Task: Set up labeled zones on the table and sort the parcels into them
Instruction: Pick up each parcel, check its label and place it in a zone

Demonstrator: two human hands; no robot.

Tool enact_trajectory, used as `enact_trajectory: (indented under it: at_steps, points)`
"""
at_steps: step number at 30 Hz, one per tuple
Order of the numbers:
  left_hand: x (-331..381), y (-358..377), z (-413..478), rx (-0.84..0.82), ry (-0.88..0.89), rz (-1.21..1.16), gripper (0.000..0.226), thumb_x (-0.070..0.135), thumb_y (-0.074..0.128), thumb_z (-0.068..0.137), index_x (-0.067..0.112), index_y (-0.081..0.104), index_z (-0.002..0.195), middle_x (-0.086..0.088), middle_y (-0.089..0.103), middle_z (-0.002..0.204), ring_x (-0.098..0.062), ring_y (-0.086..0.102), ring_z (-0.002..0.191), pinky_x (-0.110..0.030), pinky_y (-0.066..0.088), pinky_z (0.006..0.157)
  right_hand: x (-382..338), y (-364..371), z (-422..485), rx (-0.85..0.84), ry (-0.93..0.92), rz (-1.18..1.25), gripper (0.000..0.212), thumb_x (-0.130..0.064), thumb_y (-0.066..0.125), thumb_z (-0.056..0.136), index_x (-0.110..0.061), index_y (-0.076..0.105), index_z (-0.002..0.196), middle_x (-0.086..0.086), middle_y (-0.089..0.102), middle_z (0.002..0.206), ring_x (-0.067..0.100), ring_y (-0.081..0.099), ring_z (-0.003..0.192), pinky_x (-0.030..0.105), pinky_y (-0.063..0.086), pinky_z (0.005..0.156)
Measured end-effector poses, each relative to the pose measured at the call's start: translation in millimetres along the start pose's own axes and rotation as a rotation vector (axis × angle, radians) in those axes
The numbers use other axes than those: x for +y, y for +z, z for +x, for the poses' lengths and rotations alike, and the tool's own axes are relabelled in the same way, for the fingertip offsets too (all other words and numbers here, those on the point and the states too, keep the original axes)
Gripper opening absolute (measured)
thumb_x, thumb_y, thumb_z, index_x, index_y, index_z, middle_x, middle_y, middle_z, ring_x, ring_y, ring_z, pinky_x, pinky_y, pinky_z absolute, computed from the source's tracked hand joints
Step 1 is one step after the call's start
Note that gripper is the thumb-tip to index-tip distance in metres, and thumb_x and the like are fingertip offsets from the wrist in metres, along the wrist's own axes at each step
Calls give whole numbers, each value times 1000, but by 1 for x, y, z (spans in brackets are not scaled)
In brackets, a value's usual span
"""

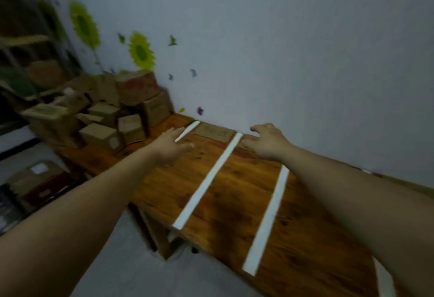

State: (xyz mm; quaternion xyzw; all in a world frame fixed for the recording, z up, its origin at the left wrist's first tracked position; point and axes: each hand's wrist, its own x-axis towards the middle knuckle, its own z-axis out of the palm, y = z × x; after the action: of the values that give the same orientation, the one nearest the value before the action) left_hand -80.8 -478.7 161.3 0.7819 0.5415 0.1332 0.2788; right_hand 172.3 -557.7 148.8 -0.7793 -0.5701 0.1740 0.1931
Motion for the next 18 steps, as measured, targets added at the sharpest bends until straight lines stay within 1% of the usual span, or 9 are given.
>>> enact_trajectory:
  at_steps: [2, 4, 5, 6, 8, 9, 11, 15, 18]
  points:
    - [-43, -37, -2, 9, -47, -13, 81, 56, 59, 84, 26, 22, 150, -3, 14, 158, -24, 16, 145, -39, 19, 117, -50, 21, 19, -25, -63, -36, 71, -58, 54, 87, -23, 38, 146, 9, 34, 148, 30, 32, 136, 42, 33, 111]
    - [-84, -69, 1, 41, -99, -17, 98, 78, 57, 67, 32, 27, 148, 2, 24, 156, -22, 27, 141, -44, 28, 114, -96, 41, 40, -48, -128, -63, 72, -59, 54, 87, -23, 37, 147, 10, 35, 147, 32, 34, 135, 44, 34, 111]
    - [-105, -84, 4, 58, -129, -16, 97, 78, 56, 66, 34, 28, 147, 2, 26, 155, -21, 29, 140, -44, 30, 113, -117, 51, 51, -56, -158, -68, 73, -59, 54, 87, -23, 37, 147, 11, 34, 147, 32, 34, 135, 44, 34, 111]
    - [-123, -96, 7, 68, -161, -18, 90, 69, 58, 72, 32, 27, 148, 0, 25, 155, -23, 28, 140, -44, 29, 113, -137, 60, 63, -66, -182, -64, 73, -59, 54, 87, -23, 36, 148, 11, 33, 148, 32, 33, 135, 44, 34, 111]
    - [-155, -117, 14, 101, -223, -15, 76, 51, 58, 86, 27, 23, 149, -4, 18, 158, -25, 22, 143, -41, 25, 115, -172, 82, 89, -92, -223, -58, 74, -59, 54, 87, -25, 33, 149, 11, 29, 151, 32, 31, 138, 43, 33, 112]
    - [-172, -125, 19, 126, -263, -6, 74, 47, 57, 89, 27, 21, 150, -5, 14, 158, -26, 17, 144, -42, 23, 116, -187, 94, 103, -109, -242, -64, 75, -59, 54, 88, -25, 31, 150, 10, 27, 153, 31, 29, 139, 42, 31, 113]
    - [-208, -142, 33, 138, -323, -5, 75, 50, 56, 88, 28, 21, 150, -5, 11, 159, -28, 13, 145, -46, 21, 117, -216, 120, 135, -140, -280, -64, 75, -58, 54, 89, -24, 29, 151, 9, 23, 156, 30, 25, 142, 41, 29, 114]
    - [-284, -181, 77, 142, -380, 5, 91, 66, 57, 71, 33, 23, 148, -4, 17, 158, -28, 22, 143, -51, 28, 113, -271, 173, 203, -223, -321, -30, 75, -57, 54, 90, -23, 27, 152, 10, 21, 157, 31, 21, 144, 42, 27, 115]
    - [-321, -209, 104, 129, -419, 72, 82, 54, 59, 84, 28, 18, 150, -4, 11, 159, -28, 15, 145, -49, 22, 116, -309, 209, 247, -303, -344, -28, 76, -58, 53, 90, -24, 25, 152, 8, 24, 155, 31, 24, 141, 42, 31, 113]
